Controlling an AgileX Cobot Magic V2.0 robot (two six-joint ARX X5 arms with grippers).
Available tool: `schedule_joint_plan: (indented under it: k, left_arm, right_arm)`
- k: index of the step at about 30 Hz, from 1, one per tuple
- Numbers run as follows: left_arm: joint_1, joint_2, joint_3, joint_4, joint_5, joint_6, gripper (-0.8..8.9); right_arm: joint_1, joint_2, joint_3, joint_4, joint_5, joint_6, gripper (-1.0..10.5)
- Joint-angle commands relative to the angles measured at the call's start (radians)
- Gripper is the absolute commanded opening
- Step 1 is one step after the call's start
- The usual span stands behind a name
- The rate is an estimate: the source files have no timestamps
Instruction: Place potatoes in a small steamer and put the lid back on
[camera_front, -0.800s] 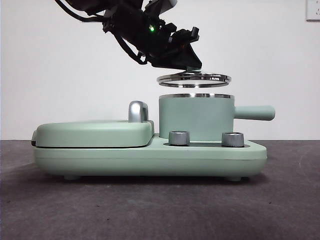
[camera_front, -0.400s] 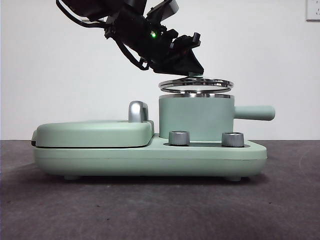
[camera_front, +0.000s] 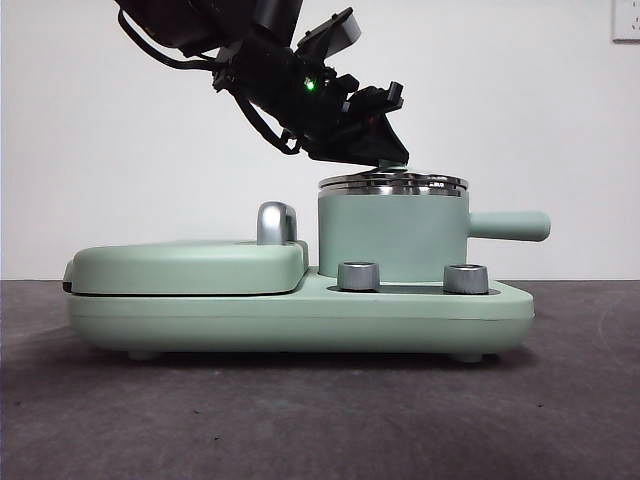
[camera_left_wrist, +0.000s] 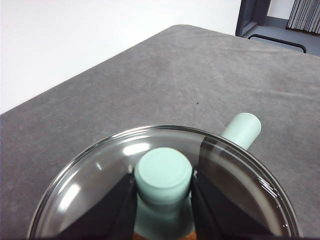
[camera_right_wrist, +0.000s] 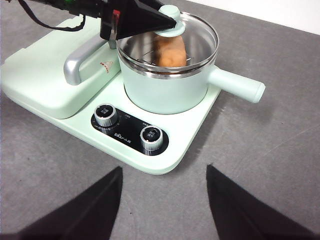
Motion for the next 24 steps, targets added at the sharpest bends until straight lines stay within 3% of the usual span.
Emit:
schedule_joint_plan:
  k: [1, 13, 19, 24]
  left_arm:
    - [-0.009, 0.016, 0.034, 0.027, 0.005, 0.006, 0.1]
    - [-0.007, 0.016, 0.034, -0.078, 0.005, 0.033, 0.18]
    - [-0.009, 0.016, 0.034, -0.078, 0.005, 0.028, 1.9]
    - [-0.012, -0.008, 0.034, -0.079, 0.005, 0.025, 2.03]
  right_arm:
    - [0.005, 0.003, 0.006, 0.005, 0.003, -0.004, 2.6]
    - [0.005, 0.003, 0.006, 0.005, 0.003, -0.003, 2.6]
    - [0.005, 0.003, 0.006, 0.002, 0.003, -0.003, 2.6]
    - [0.005, 0.003, 0.006, -0.021, 0.003, -0.004, 2.6]
